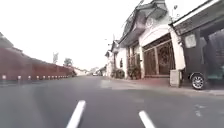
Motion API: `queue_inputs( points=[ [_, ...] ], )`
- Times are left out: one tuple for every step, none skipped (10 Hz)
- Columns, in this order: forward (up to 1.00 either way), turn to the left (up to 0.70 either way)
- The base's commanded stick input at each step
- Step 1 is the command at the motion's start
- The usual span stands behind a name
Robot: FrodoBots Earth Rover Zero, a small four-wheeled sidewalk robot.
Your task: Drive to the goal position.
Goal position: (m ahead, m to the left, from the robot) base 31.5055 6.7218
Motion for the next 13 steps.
queue_inputs(
  points=[
    [1.00,0.40],
    [1.00,0.40],
    [1.00,0.40],
    [1.00,0.06],
    [1.00,0.00],
    [1.00,0.00],
    [1.00,0.00],
    [1.00,0.00],
    [1.00,0.00],
    [1.00,0.00],
    [1.00,0.00],
    [1.00,0.00],
    [1.00,0.00]
  ],
)
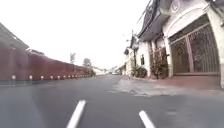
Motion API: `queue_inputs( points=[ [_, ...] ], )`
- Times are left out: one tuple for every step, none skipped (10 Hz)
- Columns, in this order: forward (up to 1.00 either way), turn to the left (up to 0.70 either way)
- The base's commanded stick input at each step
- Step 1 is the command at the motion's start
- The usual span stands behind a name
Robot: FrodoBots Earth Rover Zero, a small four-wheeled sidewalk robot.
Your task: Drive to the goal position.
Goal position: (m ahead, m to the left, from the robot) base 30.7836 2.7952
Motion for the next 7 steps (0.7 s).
queue_inputs(
  points=[
    [1.00,0.00],
    [1.00,0.00],
    [1.00,0.00],
    [1.00,0.00],
    [1.00,-0.04],
    [1.00,-0.19],
    [1.00,-0.35]
  ],
)
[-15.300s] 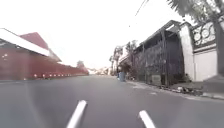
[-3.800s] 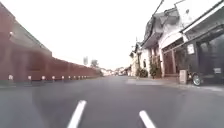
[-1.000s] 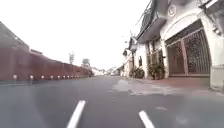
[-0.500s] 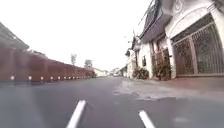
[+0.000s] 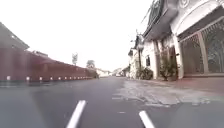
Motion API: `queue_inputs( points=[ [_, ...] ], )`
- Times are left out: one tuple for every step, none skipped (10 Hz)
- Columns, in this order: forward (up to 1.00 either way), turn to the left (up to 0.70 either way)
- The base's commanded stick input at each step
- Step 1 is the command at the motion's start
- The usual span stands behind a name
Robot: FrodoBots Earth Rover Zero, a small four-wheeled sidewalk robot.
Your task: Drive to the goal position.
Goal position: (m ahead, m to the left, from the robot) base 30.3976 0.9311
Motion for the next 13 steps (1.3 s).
queue_inputs(
  points=[
    [1.00,-0.29],
    [1.00,-0.11],
    [1.00,0.00],
    [1.00,0.00],
    [1.00,0.00],
    [1.00,0.00],
    [1.00,0.00],
    [1.00,0.00],
    [1.00,0.00],
    [1.00,0.00],
    [1.00,0.00],
    [1.00,0.00],
    [1.00,0.00]
  ],
)
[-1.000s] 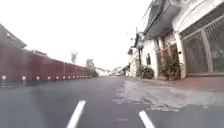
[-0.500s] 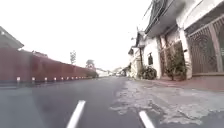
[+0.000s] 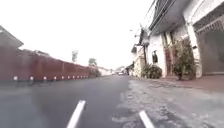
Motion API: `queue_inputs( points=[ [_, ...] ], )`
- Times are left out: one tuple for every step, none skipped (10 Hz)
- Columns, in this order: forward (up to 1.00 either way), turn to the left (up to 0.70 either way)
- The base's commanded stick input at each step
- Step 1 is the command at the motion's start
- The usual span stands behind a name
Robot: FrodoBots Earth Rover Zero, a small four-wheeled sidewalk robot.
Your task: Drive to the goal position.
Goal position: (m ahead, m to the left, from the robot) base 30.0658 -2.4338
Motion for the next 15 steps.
queue_inputs(
  points=[
    [1.00,0.00],
    [1.00,0.00],
    [1.00,0.00],
    [1.00,0.00],
    [1.00,0.00],
    [1.00,0.00],
    [1.00,-0.13],
    [1.00,-0.33],
    [1.00,-0.40],
    [1.00,-0.40],
    [1.00,-0.40],
    [1.00,-0.39],
    [1.00,-0.08],
    [1.00,0.00],
    [1.00,0.00]
  ],
)
